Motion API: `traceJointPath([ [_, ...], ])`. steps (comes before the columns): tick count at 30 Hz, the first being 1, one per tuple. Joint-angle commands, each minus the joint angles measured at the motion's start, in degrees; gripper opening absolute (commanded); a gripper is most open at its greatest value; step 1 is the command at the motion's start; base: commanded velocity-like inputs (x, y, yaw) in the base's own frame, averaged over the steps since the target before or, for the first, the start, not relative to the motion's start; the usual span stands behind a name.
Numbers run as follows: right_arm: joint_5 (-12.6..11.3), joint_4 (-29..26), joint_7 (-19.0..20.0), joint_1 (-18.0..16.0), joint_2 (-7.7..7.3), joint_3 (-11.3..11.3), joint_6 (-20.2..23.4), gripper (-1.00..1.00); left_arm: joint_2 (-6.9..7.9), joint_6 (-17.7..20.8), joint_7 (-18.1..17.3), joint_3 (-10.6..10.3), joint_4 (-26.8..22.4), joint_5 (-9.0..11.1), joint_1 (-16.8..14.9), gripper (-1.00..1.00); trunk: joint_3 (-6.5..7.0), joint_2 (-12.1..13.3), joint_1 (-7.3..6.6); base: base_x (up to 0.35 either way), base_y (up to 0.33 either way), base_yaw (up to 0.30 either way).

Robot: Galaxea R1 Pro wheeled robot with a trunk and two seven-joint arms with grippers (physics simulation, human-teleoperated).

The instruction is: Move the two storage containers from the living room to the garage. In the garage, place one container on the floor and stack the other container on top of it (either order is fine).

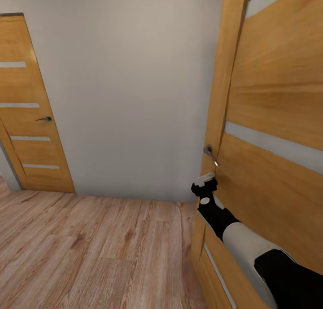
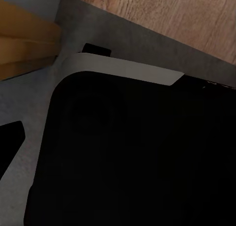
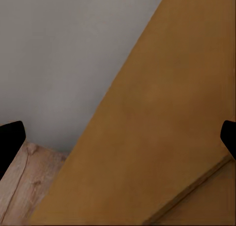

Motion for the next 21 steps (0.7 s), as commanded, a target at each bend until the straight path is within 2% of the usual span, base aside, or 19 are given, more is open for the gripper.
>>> traceJointPath([
  [1, 0.3, 0.1, -0.4, -0.1, -0.54, 0.1, 0.2, 1.0, -0.01, -0.1, 0.0, 0.0, 0.0, 0.3, 0.0, 1.0, -0.06, 0.0, 0.0, 0.0, 0.0, 0.0],
  [4, 0.3, 0.1, -0.4, -0.1, -2.07, 0.0, 0.2, 1.0, -0.01, -0.2, 0.0, 0.0, 0.0, 0.3, 0.0, 1.0, -0.06, 0.0, 0.0, 0.0, 0.0, 0.0],
  [12, 0.3, 0.1, -0.4, -0.1, -4.29, -0.3, 0.2, 1.0, -0.01, -0.2, 0.0, 0.0, 0.0, 0.3, 0.0, 1.0, -0.06, 0.0, 0.0, 0.0, 0.0, 0.0],
  [14, 0.3, 0.1, -0.4, -0.1, -5.35, -1.8, 0.2, 1.0, -0.01, -0.2, 0.0, 0.0, 0.0, 0.3, 0.0, 1.0, -0.06, 0.0, 0.0, 0.0, 0.0, 0.0],
  [18, 0.3, 0.1, -0.4, -0.1, -5.9, -4.0, 0.2, 1.0, -0.01, -0.2, 0.0, 0.0, 0.0, 0.3, 0.0, 1.0, -0.06, 0.0, 0.0, 0.0, 0.0, 0.0],
  [21, 0.4, 0.1, -0.4, -0.1, -7.58, -5.2, 0.2, 1.0, -0.01, -0.2, 0.0, 0.0, 0.0, 0.3, 0.0, 1.0, -0.06, 0.0, 0.0, 0.0, 0.0, 0.0],
])
